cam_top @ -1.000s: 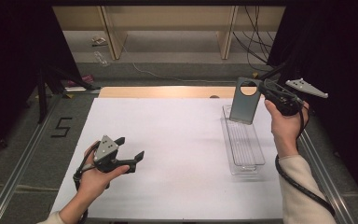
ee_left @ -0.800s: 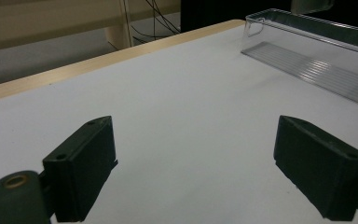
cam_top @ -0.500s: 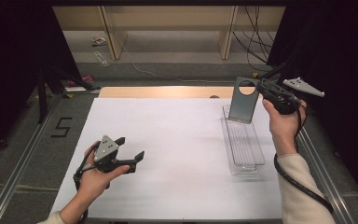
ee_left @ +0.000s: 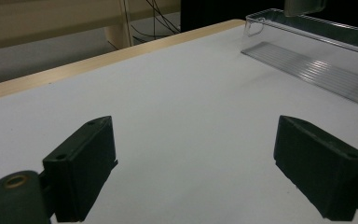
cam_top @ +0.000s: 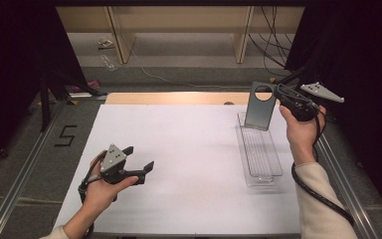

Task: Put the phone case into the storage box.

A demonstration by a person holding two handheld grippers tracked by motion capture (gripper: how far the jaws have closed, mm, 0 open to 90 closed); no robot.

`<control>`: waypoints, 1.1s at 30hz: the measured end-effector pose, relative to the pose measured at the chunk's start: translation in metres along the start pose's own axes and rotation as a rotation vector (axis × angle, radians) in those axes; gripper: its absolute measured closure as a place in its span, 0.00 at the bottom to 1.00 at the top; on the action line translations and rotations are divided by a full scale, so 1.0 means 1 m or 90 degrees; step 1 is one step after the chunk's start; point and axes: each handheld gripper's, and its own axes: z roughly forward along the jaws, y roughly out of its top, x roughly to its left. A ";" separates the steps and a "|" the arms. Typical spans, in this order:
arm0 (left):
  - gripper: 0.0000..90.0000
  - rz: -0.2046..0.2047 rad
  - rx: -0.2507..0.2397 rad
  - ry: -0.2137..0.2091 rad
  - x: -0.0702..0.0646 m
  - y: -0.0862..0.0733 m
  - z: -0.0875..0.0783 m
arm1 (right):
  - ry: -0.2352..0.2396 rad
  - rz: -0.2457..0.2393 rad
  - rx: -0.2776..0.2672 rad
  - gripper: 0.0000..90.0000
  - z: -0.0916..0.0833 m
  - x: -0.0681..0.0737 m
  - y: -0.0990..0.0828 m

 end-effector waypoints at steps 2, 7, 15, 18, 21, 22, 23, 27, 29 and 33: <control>0.14 0.000 0.000 0.000 0.000 0.000 0.000 | -0.001 -0.002 -0.001 0.93 0.001 0.000 0.000; 0.14 0.000 0.000 0.000 0.000 0.000 0.000 | -0.003 -0.003 -0.004 0.93 0.003 0.000 -0.001; 0.14 0.001 0.000 0.000 0.000 0.000 0.000 | -0.007 -0.011 -0.001 0.93 0.005 0.000 -0.002; 0.14 0.001 0.000 0.000 0.001 0.000 0.000 | -0.007 -0.014 0.002 0.93 0.007 0.001 -0.003; 0.14 0.000 -0.001 0.000 0.001 0.000 0.000 | -0.008 -0.015 0.001 0.93 0.008 0.001 -0.003; 0.14 0.001 0.000 0.000 0.001 0.000 0.000 | -0.009 -0.015 0.001 0.93 0.008 0.002 -0.003; 0.14 0.000 0.000 0.000 0.001 0.000 0.000 | -0.008 -0.016 0.001 0.93 0.008 0.002 -0.003; 0.14 0.000 0.000 -0.001 0.000 0.000 0.000 | -0.010 -0.021 0.002 0.93 0.010 0.002 -0.003; 0.14 -0.001 0.000 -0.001 0.000 0.000 0.000 | -0.011 -0.022 0.001 0.93 0.010 0.002 -0.003; 0.14 -0.001 0.000 -0.001 0.000 0.000 0.000 | -0.015 -0.021 0.000 0.93 0.010 0.001 -0.002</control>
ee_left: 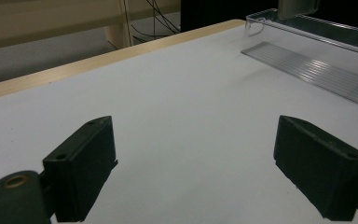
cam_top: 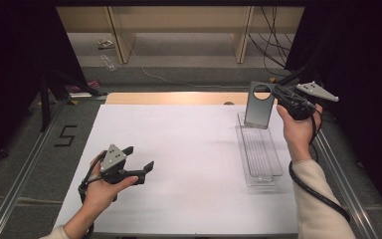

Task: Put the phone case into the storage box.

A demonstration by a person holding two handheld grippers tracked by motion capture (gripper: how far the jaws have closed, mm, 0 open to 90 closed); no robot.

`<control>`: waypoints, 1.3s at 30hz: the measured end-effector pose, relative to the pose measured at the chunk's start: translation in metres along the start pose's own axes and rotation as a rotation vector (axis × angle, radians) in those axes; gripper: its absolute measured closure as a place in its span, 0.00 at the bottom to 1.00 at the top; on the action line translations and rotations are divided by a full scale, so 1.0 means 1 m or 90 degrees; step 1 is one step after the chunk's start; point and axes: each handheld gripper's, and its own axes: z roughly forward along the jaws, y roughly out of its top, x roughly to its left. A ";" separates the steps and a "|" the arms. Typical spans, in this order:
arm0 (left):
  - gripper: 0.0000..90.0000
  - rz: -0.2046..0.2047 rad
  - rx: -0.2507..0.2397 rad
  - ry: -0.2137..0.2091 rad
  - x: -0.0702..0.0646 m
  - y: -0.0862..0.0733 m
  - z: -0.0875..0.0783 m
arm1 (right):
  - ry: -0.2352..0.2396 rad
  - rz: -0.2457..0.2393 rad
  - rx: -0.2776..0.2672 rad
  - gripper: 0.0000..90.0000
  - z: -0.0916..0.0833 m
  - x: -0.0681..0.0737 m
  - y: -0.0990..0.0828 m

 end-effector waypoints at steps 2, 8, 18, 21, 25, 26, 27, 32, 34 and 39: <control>0.14 0.000 0.000 0.000 0.000 0.000 0.000 | -0.001 0.000 0.001 0.93 0.000 0.000 0.000; 0.14 -0.002 0.000 0.001 0.000 0.000 0.000 | -0.006 -0.002 0.005 0.93 0.002 0.000 0.000; 0.14 -0.002 0.001 -0.002 -0.001 0.000 0.001 | -0.013 -0.005 0.009 0.93 0.005 -0.003 0.004; 0.14 -0.002 0.001 -0.001 -0.001 0.000 0.001 | -0.015 -0.003 0.013 0.93 0.007 -0.005 0.003; 0.14 -0.002 0.003 -0.002 -0.001 -0.001 0.001 | -0.015 -0.001 0.015 0.93 0.010 -0.005 0.002; 0.14 -0.003 0.003 -0.003 -0.001 -0.001 0.001 | -0.015 -0.001 0.018 0.93 0.011 -0.005 0.001; 0.14 -0.003 0.002 -0.003 -0.001 -0.001 0.001 | -0.015 -0.001 0.018 0.93 0.011 -0.005 0.001; 0.14 -0.003 0.004 -0.003 -0.001 -0.001 0.002 | -0.015 0.003 0.019 0.93 0.013 -0.006 0.002; 0.14 -0.004 0.003 -0.003 0.000 -0.001 0.002 | -0.015 0.001 0.022 0.93 0.014 -0.006 0.002; 0.14 -0.003 0.004 -0.003 0.000 -0.001 0.002 | -0.018 0.002 0.024 0.93 0.018 -0.007 0.001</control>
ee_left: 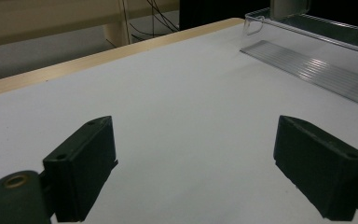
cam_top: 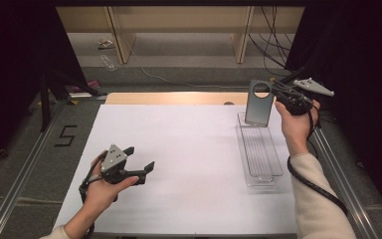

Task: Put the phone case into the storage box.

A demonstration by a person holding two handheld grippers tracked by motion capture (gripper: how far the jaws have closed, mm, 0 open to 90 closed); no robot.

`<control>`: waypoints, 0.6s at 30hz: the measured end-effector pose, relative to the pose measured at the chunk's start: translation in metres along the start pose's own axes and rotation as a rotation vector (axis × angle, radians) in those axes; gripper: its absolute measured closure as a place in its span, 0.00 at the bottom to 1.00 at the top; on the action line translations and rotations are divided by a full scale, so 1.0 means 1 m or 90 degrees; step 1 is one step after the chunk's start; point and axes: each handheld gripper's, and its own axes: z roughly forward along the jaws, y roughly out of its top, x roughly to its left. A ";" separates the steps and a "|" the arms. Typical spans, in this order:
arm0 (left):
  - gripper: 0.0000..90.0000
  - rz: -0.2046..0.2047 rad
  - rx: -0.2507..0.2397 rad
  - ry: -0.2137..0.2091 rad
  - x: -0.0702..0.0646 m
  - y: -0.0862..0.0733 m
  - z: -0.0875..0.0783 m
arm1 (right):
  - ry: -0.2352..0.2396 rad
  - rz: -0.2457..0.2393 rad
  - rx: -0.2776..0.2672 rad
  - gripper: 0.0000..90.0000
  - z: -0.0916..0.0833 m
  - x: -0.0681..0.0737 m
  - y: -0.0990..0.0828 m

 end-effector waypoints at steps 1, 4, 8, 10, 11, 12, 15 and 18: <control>0.14 0.000 0.000 0.000 0.000 0.000 0.000 | 0.000 0.000 0.002 0.93 0.001 0.000 0.000; 0.14 0.000 0.001 0.000 0.000 0.000 0.000 | -0.003 -0.003 0.005 0.93 0.003 0.000 -0.001; 0.14 0.000 0.000 0.000 0.000 0.000 0.000 | -0.004 -0.005 0.010 0.93 0.006 0.001 -0.002; 0.14 0.000 0.001 0.000 0.000 0.000 0.000 | -0.005 -0.004 0.012 0.93 0.007 0.001 -0.002; 0.14 0.000 0.001 0.000 0.000 0.000 0.000 | -0.005 -0.004 0.013 0.93 0.008 0.001 -0.002; 0.14 -0.001 0.001 0.000 0.000 0.000 0.000 | -0.005 -0.003 0.014 0.93 0.009 0.001 -0.003; 0.14 -0.002 -0.001 0.000 0.000 0.000 0.000 | -0.006 -0.001 0.016 0.93 0.010 0.000 -0.004; 0.14 -0.003 0.000 0.000 0.000 0.000 0.000 | -0.008 -0.002 0.023 0.93 0.013 -0.001 -0.005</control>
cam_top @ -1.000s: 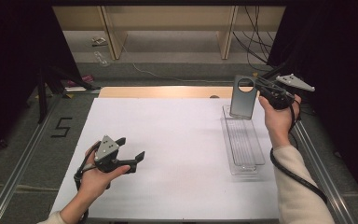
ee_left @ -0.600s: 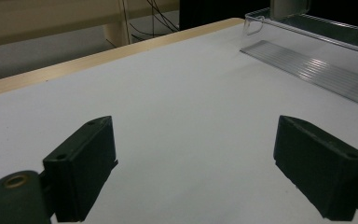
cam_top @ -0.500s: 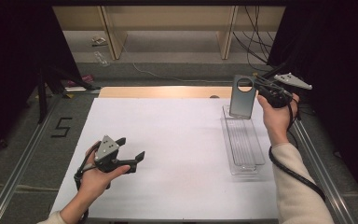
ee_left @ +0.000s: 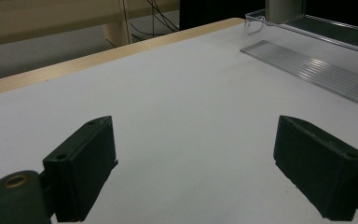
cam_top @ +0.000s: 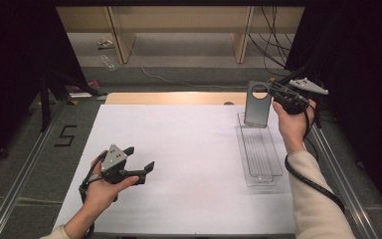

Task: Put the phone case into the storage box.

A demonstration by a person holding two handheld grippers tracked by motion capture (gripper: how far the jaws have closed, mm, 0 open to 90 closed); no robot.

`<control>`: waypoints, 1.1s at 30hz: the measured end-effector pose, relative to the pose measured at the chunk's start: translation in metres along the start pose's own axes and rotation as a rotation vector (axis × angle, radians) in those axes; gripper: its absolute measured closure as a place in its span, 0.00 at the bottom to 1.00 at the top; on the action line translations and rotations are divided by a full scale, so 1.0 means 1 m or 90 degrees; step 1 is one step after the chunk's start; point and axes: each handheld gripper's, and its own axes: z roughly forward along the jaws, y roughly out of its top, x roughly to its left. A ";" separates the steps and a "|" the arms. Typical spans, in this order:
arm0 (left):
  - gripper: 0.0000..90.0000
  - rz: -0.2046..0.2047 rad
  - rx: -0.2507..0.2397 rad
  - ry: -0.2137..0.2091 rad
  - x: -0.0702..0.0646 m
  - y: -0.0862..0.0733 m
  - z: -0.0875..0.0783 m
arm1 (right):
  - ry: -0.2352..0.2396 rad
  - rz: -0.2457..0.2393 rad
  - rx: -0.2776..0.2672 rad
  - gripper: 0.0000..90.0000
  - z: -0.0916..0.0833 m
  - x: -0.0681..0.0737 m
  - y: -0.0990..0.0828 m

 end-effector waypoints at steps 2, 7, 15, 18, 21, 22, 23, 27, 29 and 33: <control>0.14 0.001 0.000 0.000 0.000 0.000 0.000 | 0.001 0.001 0.002 0.93 0.002 0.000 -0.001; 0.14 0.001 0.001 0.000 0.000 0.000 0.000 | 0.001 0.002 0.006 0.93 0.006 0.000 -0.003; 0.14 0.002 0.001 -0.001 0.000 0.000 0.000 | 0.000 0.003 0.017 0.93 0.012 0.000 -0.007; 0.14 0.000 -0.001 0.000 0.000 0.000 0.000 | 0.000 0.003 0.021 0.93 0.014 0.000 -0.008; 0.14 0.000 0.000 0.000 0.000 0.000 0.000 | -0.001 0.005 0.025 0.93 0.016 -0.001 -0.009; 0.14 0.000 0.000 -0.001 0.000 0.000 0.000 | 0.000 0.005 0.027 0.93 0.017 -0.001 -0.010; 0.14 0.000 0.000 0.000 0.000 0.000 0.000 | 0.000 0.004 0.029 0.93 0.017 -0.001 -0.010; 0.14 0.000 0.000 0.000 0.000 0.000 0.000 | 0.002 0.005 0.031 0.93 0.020 -0.001 -0.012; 0.14 0.000 0.000 0.000 0.000 0.000 0.000 | 0.002 0.007 0.033 0.93 0.021 -0.001 -0.012; 0.14 0.000 0.000 0.000 0.000 0.000 0.000 | 0.003 0.007 0.037 0.93 0.023 -0.001 -0.014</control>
